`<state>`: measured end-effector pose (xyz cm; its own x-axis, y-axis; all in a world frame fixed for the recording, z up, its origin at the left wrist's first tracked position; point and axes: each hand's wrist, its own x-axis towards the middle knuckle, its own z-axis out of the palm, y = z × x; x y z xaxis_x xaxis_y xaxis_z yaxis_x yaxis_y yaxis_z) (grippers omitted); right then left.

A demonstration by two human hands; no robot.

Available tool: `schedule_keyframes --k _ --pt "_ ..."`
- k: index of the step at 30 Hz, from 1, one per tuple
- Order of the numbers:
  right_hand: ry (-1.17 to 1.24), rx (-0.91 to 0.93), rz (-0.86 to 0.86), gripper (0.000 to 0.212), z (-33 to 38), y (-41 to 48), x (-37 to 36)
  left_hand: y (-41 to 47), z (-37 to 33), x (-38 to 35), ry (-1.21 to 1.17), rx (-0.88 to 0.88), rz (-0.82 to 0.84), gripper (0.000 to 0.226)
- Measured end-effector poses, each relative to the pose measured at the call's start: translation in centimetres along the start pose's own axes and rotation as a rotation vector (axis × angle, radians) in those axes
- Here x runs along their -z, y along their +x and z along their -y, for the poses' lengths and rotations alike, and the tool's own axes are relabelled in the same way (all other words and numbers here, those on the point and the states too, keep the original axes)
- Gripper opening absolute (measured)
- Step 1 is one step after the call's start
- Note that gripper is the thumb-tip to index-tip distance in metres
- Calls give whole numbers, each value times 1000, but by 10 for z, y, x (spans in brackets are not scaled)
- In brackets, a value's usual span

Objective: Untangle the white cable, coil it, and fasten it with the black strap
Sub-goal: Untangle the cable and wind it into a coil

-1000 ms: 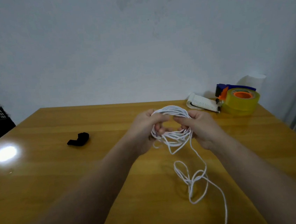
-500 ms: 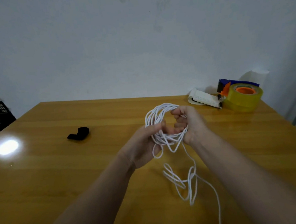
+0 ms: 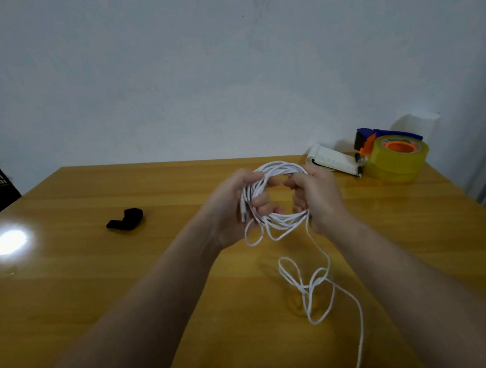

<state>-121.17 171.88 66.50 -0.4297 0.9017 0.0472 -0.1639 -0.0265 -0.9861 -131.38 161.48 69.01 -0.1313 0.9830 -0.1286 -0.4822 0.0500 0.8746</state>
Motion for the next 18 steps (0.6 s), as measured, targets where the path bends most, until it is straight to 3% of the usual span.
schedule_keyframes --k 4,7,9,13,15,18 --pt "-57 33 33 45 0 -2 0 -2 -7 1 151 150 112 65" --pt "-75 42 45 42 2 0 -2 6 -4 -5 184 79 -3 55" --pt "-111 24 73 27 4 3 -2 13 1 -6 178 -40 -145 54" --pt "-182 -140 339 5 6 -3 0 16 -6 6 72 -202 -266 51" --pt "-235 -227 480 20 10 -7 6 14 -11 16 81 -216 -248 52" --pt "-471 -157 566 29 19 -3 23 6 -17 30 149 -199 -214 60"
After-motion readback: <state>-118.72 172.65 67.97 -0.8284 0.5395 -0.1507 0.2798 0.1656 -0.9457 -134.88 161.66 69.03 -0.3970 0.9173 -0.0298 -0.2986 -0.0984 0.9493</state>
